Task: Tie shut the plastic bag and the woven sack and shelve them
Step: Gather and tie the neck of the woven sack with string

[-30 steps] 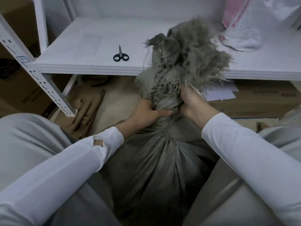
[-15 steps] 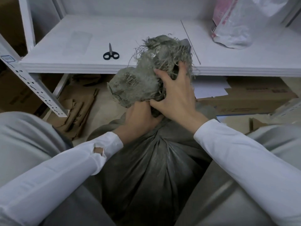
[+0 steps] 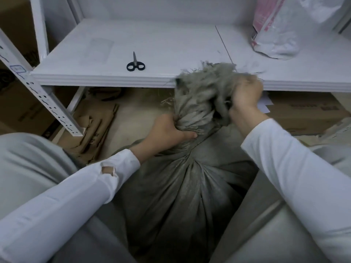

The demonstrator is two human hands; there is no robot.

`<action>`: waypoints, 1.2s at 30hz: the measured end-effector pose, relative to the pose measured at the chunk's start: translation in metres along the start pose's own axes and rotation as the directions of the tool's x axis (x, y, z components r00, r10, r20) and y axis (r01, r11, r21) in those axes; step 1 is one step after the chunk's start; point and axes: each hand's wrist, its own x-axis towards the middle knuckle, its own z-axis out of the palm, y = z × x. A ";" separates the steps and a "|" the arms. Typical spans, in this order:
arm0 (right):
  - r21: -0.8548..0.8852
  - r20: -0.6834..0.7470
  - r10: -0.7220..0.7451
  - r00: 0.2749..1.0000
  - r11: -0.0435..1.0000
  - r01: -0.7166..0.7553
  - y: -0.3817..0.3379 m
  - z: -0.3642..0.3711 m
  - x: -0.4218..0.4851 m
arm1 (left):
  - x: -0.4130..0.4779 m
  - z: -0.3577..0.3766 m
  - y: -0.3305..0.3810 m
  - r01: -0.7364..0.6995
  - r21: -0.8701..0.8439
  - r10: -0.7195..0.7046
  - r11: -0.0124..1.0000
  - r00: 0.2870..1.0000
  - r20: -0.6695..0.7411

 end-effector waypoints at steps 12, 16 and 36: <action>-0.589 -0.019 -0.510 0.860 0.701 0.402 0.000 -0.011 -0.007 | 0.006 0.006 -0.012 0.102 0.009 -0.101 0.995 0.994 -0.042; -0.361 0.354 -0.836 0.419 0.291 0.886 -0.009 -0.008 -0.036 | 0.010 0.010 -0.014 0.116 0.035 -0.114 0.993 0.992 -0.062; -0.522 0.581 0.025 0.814 0.778 0.349 0.024 0.012 -0.056 | -0.012 0.020 -0.005 -0.114 0.370 0.196 0.922 0.961 -0.193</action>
